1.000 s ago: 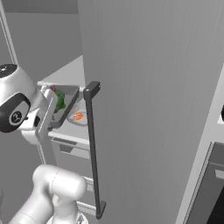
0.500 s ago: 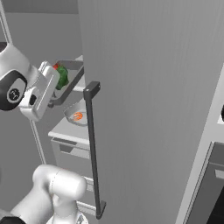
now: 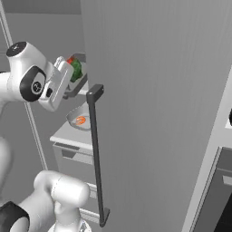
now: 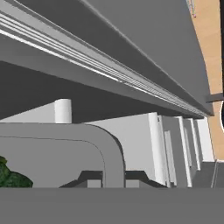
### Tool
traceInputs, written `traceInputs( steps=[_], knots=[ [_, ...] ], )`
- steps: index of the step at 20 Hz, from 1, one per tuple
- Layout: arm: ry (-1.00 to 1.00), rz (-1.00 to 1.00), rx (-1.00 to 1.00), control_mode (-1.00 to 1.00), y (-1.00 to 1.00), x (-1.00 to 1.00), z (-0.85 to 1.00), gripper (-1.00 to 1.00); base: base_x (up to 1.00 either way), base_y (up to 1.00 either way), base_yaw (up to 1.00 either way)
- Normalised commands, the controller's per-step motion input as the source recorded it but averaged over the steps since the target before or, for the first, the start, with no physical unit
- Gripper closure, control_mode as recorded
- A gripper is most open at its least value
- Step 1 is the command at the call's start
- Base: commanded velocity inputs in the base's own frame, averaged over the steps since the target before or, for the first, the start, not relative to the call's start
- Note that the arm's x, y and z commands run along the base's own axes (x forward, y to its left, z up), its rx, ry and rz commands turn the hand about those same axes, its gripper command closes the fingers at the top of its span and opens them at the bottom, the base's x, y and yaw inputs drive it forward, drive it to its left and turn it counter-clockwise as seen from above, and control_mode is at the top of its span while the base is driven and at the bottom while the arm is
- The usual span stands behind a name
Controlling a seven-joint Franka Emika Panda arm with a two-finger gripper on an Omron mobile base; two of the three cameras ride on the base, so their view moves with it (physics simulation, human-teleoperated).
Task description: Take the meat container that has the shrimp and place it on the second highest rack of the freezer. Then take the vegetable container that has the broccoli and tomato and place it on the highest rack of the freezer.
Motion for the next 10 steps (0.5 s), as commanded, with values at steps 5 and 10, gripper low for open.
traceInputs(
  steps=[5,10],
  knots=[
    [0.00,-0.02,0.00,-1.00,0.00,0.96,0.00,1.00,0.00,0.00,0.00],
    [0.00,-0.01,0.00,-1.00,0.00,0.93,-0.04,1.00,0.00,0.00,0.00]
  ],
)
